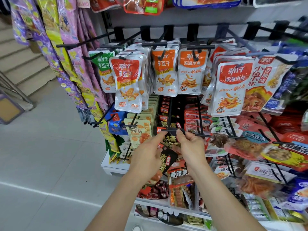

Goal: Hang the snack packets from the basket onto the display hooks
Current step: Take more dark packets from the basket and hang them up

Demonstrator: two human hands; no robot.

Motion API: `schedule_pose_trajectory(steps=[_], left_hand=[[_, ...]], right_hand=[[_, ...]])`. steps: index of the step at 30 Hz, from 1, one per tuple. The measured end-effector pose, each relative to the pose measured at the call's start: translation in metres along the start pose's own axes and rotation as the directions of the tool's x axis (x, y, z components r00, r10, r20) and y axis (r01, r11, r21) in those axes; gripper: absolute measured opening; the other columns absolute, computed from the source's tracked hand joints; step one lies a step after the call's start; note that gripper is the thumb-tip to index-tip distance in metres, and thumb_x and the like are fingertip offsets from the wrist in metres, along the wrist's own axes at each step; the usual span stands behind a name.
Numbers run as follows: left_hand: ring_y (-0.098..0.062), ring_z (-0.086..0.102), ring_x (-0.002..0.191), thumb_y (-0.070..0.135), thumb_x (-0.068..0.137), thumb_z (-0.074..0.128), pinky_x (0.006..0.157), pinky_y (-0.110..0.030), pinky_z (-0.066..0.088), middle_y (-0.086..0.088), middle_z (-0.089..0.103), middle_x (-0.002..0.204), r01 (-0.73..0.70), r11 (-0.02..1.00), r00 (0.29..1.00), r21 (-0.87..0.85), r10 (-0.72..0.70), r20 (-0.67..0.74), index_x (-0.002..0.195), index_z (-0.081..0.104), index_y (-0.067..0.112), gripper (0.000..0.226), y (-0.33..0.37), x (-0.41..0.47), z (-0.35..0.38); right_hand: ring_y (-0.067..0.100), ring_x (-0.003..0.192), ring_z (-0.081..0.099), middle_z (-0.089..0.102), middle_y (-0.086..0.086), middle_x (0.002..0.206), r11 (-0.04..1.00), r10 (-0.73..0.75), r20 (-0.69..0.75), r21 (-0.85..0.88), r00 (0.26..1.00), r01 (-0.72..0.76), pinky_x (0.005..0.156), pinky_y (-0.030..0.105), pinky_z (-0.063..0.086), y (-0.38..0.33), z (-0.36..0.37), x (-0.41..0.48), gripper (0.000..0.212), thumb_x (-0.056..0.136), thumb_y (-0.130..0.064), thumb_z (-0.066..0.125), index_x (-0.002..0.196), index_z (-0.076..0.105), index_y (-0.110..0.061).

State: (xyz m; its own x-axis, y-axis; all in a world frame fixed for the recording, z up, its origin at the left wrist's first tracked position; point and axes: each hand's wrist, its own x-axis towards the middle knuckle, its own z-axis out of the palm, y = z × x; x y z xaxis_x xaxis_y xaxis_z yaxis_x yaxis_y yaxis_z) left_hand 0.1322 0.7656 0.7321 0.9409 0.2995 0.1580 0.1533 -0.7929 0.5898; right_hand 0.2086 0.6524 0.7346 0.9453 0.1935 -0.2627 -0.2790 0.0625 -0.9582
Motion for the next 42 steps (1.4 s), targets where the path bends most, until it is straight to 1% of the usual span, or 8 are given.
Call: schedule_pose_trajectory(steps=[4, 10, 17, 21, 24, 28, 34, 42], left_hand=[[-0.016, 0.052, 0.123, 0.005, 0.094, 0.053, 0.099, -0.037, 0.047, 0.005, 0.054, 0.138, 0.018, 0.999, 1.0, -0.04, -0.017, 0.027, 0.142, 0.041, 0.035, 0.058, 0.001, 0.004, -0.005], [0.002, 0.054, 0.064, 0.002, 0.092, 0.056, 0.056, -0.014, 0.04, 0.024, 0.059, 0.105, 0.06, 0.979, 0.994, -0.197, -0.04, 0.103, 0.137, 0.039, 0.03, 0.055, 0.004, 0.021, -0.002], [-0.005, 0.059, 0.1, 0.004, 0.092, 0.058, 0.078, -0.017, 0.05, 0.007, 0.055, 0.135, 0.112, 0.956, 0.988, -0.271, -0.078, 0.133, 0.146, 0.034, 0.034, 0.066, 0.004, 0.035, 0.008], [-0.01, 0.059, 0.097, 0.004, 0.092, 0.058, 0.081, -0.022, 0.046, 0.004, 0.058, 0.131, 0.145, 0.935, 0.981, -0.324, -0.093, 0.17, 0.146, 0.03, 0.039, 0.07, 0.006, 0.041, 0.009], [-0.005, 0.057, 0.1, 0.002, 0.091, 0.06, 0.071, -0.004, 0.044, 0.007, 0.053, 0.137, 0.14, 0.92, 0.985, -0.367, -0.091, 0.149, 0.146, 0.029, 0.039, 0.073, 0.007, 0.041, 0.009], [-0.008, 0.056, 0.118, 0.003, 0.087, 0.066, 0.101, -0.024, 0.044, 0.008, 0.057, 0.132, 0.109, 0.831, 0.993, -0.546, -0.114, 0.024, 0.128, 0.047, 0.041, 0.059, 0.002, 0.031, 0.014], [-0.006, 0.068, 0.079, 0.007, 0.084, 0.072, 0.073, -0.021, 0.051, 0.008, 0.072, 0.08, 0.171, 0.633, 0.967, -0.755, -0.256, 0.004, 0.092, 0.068, 0.018, 0.014, 0.004, 0.01, 0.011], [0.0, 0.062, 0.073, 0.004, 0.086, 0.067, 0.07, -0.012, 0.048, 0.011, 0.069, 0.073, 0.157, 0.466, 0.947, -0.871, -0.321, -0.002, 0.096, 0.063, 0.015, 0.015, 0.009, 0.008, 0.002]], right_hand=[[0.022, 0.087, 0.067, 0.07, 0.001, 0.086, 0.996, 0.031, -0.011, -0.087, 0.999, -0.032, 0.088, 0.05, 0.055, -0.001, 0.001, 0.008, 0.015, 0.094, -0.034, 0.062, 0.09, 0.072, -0.023], [0.036, 0.089, 0.066, 0.07, 0.021, 0.093, 0.968, 0.057, 0.046, -0.247, 0.997, -0.044, 0.09, 0.055, 0.051, 0.016, -0.007, 0.01, 0.029, 0.098, -0.031, 0.053, 0.086, 0.068, -0.009], [0.019, 0.092, 0.063, 0.065, -0.001, 0.1, 0.968, 0.142, 0.11, -0.225, 0.984, -0.114, 0.066, 0.035, 0.058, 0.004, -0.016, -0.005, 0.03, 0.093, -0.054, 0.052, 0.091, 0.06, -0.026], [0.016, 0.07, 0.051, 0.057, 0.005, 0.084, 0.945, 0.086, 0.194, -0.326, 0.977, -0.018, 0.062, 0.03, 0.045, 0.008, -0.024, -0.008, 0.015, 0.093, -0.026, 0.063, 0.098, 0.067, -0.013], [0.008, 0.058, 0.045, 0.054, 0.004, 0.074, 0.929, 0.052, 0.191, -0.37, 0.98, 0.023, 0.053, 0.02, 0.035, 0.007, -0.029, -0.007, 0.009, 0.094, -0.017, 0.061, 0.094, 0.068, -0.012], [0.011, 0.088, 0.061, 0.063, 0.005, 0.103, 0.977, 0.211, 0.238, -0.031, 0.948, -0.209, 0.057, 0.025, 0.055, 0.004, -0.031, -0.008, 0.011, 0.093, -0.019, 0.063, 0.099, 0.071, -0.014], [0.021, 0.12, 0.054, 0.064, 0.007, 0.123, 0.926, 0.228, 0.246, 0.243, 0.942, -0.288, 0.062, 0.036, 0.06, 0.004, -0.028, -0.014, 0.016, 0.092, -0.015, 0.063, 0.101, 0.072, -0.005], [0.004, 0.089, 0.064, 0.067, -0.013, 0.094, 0.981, 0.065, 0.158, 0.171, 0.985, -0.092, 0.071, 0.042, 0.061, -0.009, -0.014, -0.03, 0.012, 0.091, -0.023, 0.064, 0.088, 0.072, -0.015]])
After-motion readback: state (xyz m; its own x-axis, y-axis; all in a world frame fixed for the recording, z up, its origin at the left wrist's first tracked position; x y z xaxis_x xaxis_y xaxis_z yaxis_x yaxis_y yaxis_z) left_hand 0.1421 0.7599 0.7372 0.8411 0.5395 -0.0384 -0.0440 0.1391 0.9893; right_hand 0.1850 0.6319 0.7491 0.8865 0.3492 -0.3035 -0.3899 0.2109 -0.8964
